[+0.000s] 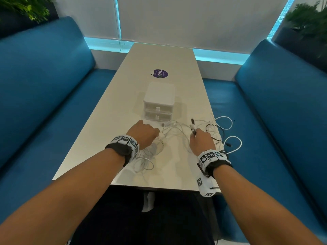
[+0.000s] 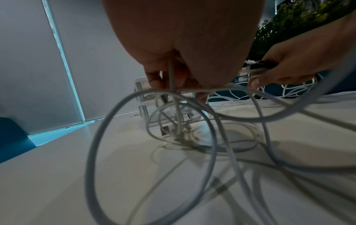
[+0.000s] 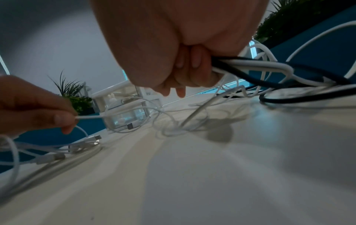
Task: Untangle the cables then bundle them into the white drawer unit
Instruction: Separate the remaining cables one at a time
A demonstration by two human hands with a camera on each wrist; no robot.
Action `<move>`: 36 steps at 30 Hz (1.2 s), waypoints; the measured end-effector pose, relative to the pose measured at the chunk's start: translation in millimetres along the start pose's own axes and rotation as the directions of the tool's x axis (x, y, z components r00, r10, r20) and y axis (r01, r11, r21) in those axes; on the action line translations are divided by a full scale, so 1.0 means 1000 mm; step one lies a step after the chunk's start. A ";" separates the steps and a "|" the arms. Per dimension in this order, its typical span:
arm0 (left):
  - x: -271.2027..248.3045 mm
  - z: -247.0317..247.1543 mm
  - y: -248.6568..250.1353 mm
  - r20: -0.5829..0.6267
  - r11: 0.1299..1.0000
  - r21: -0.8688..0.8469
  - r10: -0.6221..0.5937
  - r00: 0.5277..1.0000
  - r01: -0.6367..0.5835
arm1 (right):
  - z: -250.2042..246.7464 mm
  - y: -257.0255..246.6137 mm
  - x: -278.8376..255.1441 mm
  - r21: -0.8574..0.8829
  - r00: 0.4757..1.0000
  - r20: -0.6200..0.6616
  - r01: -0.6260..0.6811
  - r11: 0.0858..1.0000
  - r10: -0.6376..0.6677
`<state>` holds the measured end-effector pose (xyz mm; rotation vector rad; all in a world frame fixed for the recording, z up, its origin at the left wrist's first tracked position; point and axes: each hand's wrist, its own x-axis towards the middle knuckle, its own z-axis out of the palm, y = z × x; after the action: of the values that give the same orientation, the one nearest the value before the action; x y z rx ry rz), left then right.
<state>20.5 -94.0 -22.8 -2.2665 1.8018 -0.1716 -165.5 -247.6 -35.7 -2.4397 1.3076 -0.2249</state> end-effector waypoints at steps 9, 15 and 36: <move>0.007 -0.008 0.015 -0.090 0.995 -0.051 0.080 0.993 -0.084 | 0.000 -0.030 -0.010 0.277 0.925 -0.012 0.367 0.888 -0.379; 0.002 -0.009 0.015 -0.135 0.978 -0.206 0.009 0.991 -0.037 | -0.001 -0.043 -0.006 0.201 0.914 0.064 0.381 0.902 -0.401; 0.003 -0.008 0.016 -0.081 0.998 -0.021 -0.064 0.995 0.063 | -0.001 -0.032 -0.008 -0.010 0.966 0.082 0.246 0.969 -0.245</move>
<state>4.6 -101.6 -19.7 -2.3634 1.7782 -0.2632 -145.3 -224.7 -22.3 -2.5970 0.9768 -0.1762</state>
